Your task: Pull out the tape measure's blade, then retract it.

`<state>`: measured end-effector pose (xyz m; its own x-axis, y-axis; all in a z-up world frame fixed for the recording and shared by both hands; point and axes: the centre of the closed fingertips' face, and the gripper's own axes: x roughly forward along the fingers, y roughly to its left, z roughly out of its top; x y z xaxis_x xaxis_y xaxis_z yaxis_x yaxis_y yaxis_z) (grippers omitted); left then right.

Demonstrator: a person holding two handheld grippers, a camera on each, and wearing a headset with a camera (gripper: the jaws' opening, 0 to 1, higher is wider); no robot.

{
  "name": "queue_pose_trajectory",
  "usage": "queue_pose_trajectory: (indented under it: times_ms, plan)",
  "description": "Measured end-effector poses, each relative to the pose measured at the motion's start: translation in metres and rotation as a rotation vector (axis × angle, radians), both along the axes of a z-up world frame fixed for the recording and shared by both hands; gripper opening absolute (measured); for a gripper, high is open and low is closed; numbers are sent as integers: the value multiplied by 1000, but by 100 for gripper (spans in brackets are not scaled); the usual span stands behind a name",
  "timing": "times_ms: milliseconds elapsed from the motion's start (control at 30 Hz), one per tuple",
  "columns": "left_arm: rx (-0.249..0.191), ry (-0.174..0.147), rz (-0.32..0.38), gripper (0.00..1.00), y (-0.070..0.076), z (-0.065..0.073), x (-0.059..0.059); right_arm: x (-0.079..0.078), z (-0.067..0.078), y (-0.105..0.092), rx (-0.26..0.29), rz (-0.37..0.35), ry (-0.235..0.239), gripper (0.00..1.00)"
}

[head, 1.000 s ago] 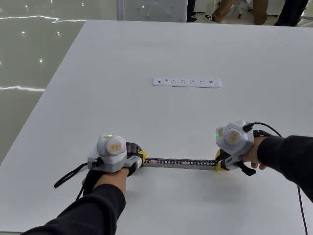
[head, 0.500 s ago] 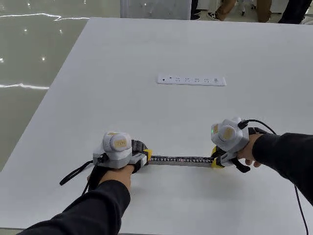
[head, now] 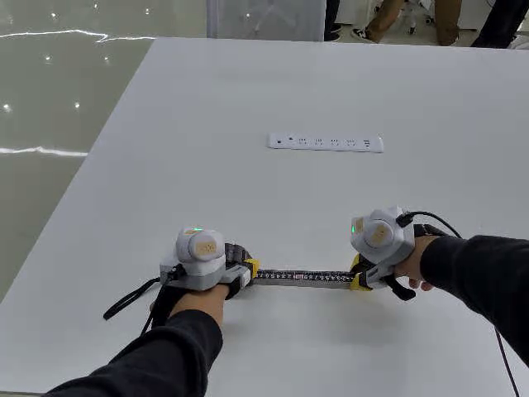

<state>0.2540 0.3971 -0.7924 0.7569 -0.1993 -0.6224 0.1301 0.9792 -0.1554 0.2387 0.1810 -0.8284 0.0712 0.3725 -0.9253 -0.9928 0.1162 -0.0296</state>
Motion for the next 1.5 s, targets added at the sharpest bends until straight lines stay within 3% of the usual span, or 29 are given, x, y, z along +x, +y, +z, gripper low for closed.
queue_pose_trajectory:
  times_ms: [1167, 1500]
  plan:
    - [-28, 10, -12, 58, 0, -1, 0, 0, 1, 30, 18, -9, 18, 11]
    - [-41, 22, -35, 57, 0, 0, -1, -3, 1, 36, 11, 2, 1, 11]
